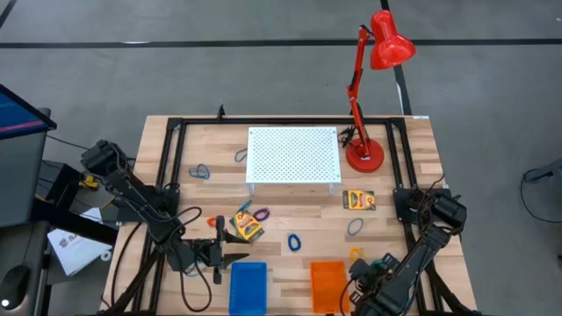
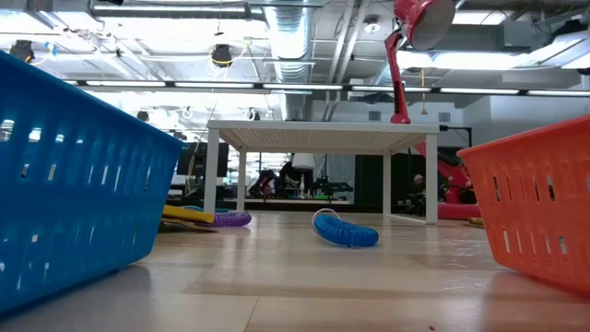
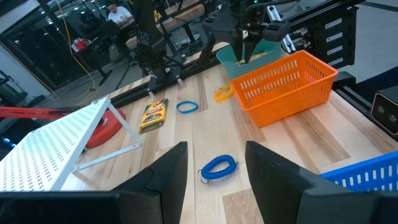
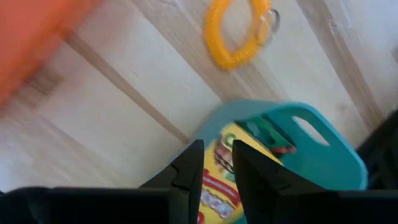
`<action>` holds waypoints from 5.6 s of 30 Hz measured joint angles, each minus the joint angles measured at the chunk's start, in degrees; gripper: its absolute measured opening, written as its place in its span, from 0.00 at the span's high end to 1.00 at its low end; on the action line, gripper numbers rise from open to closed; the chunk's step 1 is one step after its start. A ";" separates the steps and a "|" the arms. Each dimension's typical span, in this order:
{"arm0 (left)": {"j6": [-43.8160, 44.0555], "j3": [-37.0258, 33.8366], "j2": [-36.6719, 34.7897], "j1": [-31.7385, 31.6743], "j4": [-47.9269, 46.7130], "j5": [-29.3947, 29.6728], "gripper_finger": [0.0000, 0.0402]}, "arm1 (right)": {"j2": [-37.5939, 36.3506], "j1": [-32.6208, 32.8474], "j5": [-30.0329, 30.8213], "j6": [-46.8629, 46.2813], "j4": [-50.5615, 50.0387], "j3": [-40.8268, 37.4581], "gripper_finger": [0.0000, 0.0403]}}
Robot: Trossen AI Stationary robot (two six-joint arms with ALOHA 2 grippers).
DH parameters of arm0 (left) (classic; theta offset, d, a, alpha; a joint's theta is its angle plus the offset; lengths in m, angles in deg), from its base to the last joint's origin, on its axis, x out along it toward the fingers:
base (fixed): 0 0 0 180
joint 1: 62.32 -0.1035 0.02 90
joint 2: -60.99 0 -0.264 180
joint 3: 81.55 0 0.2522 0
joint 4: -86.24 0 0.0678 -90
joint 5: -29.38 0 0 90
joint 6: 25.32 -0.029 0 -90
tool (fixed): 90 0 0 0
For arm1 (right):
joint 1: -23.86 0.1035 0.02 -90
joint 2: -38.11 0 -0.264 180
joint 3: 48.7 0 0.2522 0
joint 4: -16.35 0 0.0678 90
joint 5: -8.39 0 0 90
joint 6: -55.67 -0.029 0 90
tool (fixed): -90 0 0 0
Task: Pick & Place Office Desk Supplies
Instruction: Adjust the green bin, then put the yellow crayon box into the green bin
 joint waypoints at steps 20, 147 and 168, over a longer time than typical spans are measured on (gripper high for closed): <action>0.24 0.00 0.00 0.00 -0.02 0.00 0.62 | -0.07 0.14 -1.76 -1.71 4.73 -2.68 0.80; 4.30 -0.02 0.36 -0.19 -0.77 -5.44 0.62 | -29.92 -19.00 29.31 -3.61 27.95 -46.21 0.71; 5.89 -0.02 5.81 -8.85 10.55 -20.90 0.62 | -30.12 -15.28 28.08 -8.31 33.07 -50.91 0.71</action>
